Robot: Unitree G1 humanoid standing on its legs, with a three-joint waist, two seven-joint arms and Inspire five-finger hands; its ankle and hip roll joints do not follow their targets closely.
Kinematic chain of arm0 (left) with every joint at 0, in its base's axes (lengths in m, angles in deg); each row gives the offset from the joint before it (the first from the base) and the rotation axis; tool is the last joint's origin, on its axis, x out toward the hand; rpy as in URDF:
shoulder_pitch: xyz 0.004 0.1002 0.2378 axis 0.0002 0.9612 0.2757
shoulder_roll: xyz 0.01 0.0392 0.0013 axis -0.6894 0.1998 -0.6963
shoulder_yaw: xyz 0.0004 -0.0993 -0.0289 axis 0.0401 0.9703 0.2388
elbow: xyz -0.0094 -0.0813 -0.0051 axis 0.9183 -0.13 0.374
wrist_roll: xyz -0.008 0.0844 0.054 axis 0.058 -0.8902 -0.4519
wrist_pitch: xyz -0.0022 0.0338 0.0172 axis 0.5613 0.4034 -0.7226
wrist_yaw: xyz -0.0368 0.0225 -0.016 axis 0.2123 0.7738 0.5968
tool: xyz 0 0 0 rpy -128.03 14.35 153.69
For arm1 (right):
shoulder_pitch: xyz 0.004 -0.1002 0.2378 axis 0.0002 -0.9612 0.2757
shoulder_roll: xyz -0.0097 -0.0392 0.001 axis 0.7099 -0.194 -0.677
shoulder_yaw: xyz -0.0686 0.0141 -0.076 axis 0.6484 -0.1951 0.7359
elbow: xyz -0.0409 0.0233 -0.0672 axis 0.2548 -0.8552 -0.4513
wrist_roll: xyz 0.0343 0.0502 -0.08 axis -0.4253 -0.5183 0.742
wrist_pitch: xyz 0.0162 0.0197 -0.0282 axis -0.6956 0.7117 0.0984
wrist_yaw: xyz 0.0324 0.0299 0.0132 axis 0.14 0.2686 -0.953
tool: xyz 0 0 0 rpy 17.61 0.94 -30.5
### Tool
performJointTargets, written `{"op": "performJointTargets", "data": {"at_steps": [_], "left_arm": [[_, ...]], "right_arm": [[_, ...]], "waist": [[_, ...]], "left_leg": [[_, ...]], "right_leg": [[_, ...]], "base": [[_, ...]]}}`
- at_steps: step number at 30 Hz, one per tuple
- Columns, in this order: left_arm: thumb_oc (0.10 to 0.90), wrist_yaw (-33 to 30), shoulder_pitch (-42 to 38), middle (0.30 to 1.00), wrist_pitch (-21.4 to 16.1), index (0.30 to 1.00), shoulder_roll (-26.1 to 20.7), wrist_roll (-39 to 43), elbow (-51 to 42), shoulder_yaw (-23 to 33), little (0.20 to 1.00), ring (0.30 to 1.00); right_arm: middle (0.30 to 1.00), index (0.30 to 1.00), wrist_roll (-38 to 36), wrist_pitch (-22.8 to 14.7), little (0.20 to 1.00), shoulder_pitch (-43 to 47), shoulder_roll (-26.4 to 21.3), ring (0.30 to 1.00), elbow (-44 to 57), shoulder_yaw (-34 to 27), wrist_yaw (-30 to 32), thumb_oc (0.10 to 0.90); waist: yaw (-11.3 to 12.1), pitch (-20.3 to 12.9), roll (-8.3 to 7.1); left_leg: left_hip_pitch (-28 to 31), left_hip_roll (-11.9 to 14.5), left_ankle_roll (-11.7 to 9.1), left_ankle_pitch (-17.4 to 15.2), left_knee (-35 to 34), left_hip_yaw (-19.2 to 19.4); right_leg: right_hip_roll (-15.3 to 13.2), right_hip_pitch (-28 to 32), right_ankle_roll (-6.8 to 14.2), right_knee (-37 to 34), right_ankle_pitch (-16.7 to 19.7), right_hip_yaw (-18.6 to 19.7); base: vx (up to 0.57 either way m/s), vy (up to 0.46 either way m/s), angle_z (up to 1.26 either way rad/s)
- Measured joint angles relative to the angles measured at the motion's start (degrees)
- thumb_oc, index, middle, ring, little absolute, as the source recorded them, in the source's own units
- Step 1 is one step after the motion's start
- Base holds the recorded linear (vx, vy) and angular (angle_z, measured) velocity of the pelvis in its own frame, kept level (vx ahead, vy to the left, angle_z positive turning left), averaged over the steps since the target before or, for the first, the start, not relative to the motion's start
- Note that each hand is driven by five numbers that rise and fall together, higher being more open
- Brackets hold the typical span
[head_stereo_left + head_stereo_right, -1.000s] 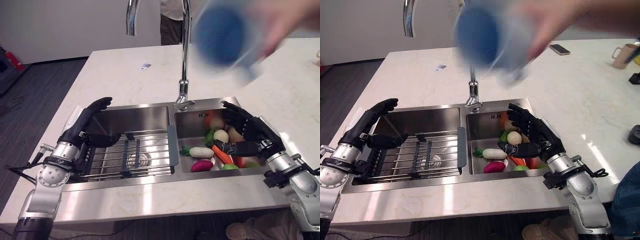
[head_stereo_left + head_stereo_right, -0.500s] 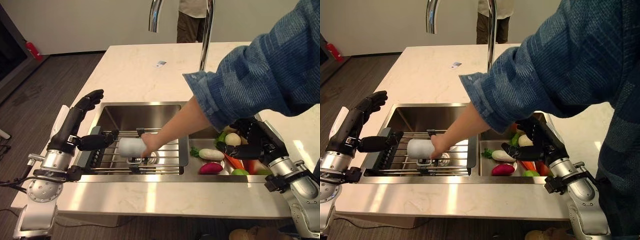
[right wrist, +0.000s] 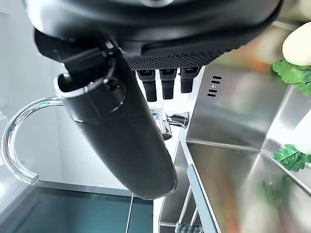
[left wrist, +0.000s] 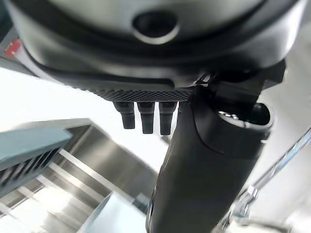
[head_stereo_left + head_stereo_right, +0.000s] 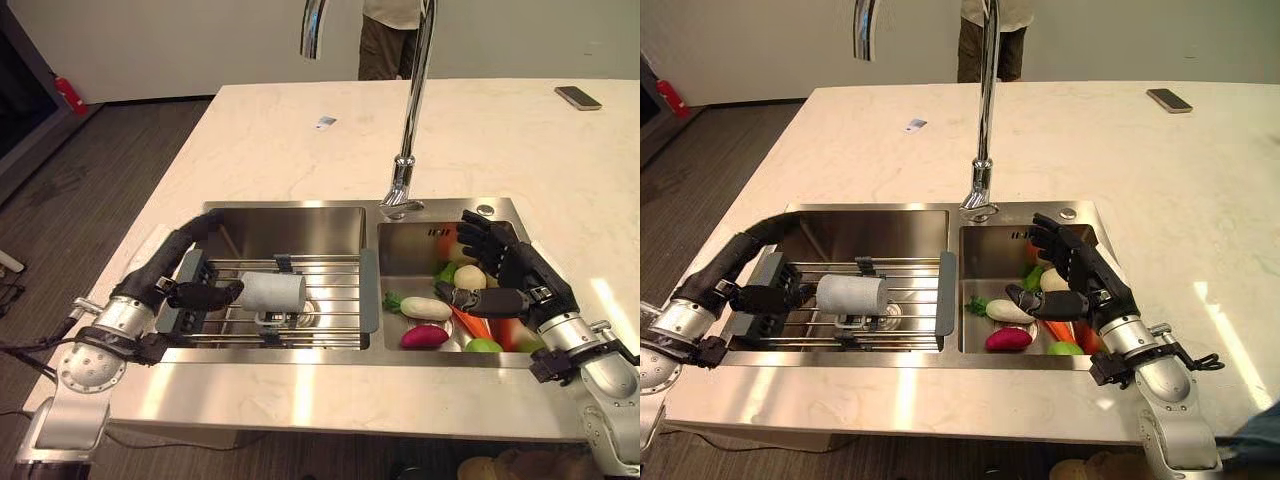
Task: Place the dishes in the dishwasher.
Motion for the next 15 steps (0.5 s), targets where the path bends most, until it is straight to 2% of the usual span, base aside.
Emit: {"op": "performJointTargets", "data": {"at_steps": [6, 15], "left_arm": [[0.800, 3.7, -7.0, 0.900, 0.9, 0.900, -7.5, -5.3, 6.2, -5.9, 0.900, 0.900], [0.800, 7.1, -11.0, 0.900, 0.8, 0.900, -8.2, -6.5, 8.8, -8.7, 0.900, 0.900]], "right_arm": [[0.900, 0.900, -0.2, 0.0, 0.900, 1.1, -1.5, 0.900, -0.1, 0.4, 0.0, 0.800], [0.900, 0.900, -0.2, 0.0, 0.900, 1.4, -2.9, 0.900, -0.6, 0.4, -0.5, 0.800]], "waist": [[-1.6, 0.1, 0.52], [-3.1, 0.6, 1.62]], "left_leg": [[0.2, 0.0, 0.0, 0.0, -0.1, 0.9], [1.1, 0.2, 0.0, 0.0, -0.4, 2.1]], "right_leg": [[0.1, -0.4, 0.0, 0.3, 0.0, 0.8], [0.5, -0.6, 0.0, 0.6, 0.0, 2.0]], "base": [[-0.01, 0.007, -0.07], [0.00, 0.011, -0.07]]}}
